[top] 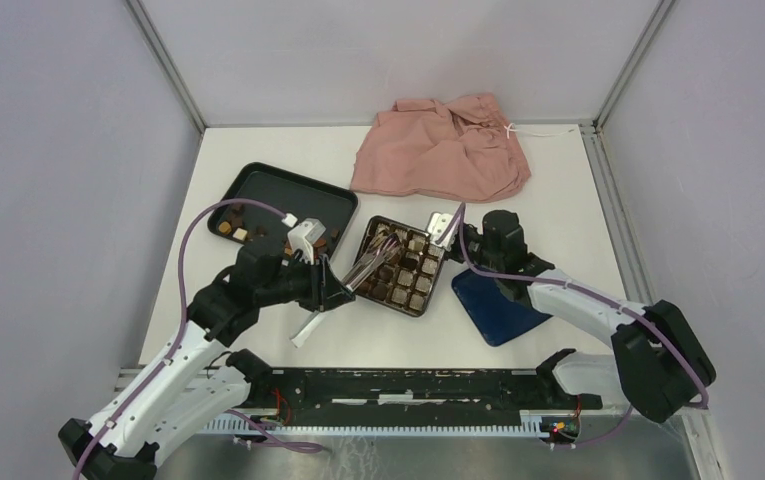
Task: Pack the chocolate
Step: Place the fake chocolate in the packing box.
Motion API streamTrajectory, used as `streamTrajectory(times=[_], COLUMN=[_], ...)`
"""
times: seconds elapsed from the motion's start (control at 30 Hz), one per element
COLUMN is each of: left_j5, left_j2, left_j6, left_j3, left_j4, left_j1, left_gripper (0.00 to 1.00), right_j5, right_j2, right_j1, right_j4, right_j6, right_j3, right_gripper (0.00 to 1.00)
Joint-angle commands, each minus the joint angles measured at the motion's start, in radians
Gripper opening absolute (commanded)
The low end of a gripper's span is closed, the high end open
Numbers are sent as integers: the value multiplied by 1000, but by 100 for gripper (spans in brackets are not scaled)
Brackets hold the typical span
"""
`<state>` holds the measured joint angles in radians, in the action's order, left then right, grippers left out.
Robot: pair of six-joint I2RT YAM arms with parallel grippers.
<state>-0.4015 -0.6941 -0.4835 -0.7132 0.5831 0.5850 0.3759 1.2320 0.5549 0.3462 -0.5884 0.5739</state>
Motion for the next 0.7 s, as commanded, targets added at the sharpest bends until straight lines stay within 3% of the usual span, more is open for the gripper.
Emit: streamTrajectory(times=[0.0, 0.4, 0.67], left_j5=[-1, 81, 151], left_j2=[-19, -128, -204], left_j6=[-75, -77, -87], left_j3=[-2, -37, -66], left_j4=[-17, 52, 71], left_j1=[8, 61, 118], left_gripper=[2, 2, 2], right_j5=[-22, -24, -3], right_j2=[53, 219, 270], right_j1=[4, -4, -11], right_j4=[91, -24, -116], right_j6=[81, 150, 147], right_j3=[62, 154, 212], right_gripper=[0, 0, 9])
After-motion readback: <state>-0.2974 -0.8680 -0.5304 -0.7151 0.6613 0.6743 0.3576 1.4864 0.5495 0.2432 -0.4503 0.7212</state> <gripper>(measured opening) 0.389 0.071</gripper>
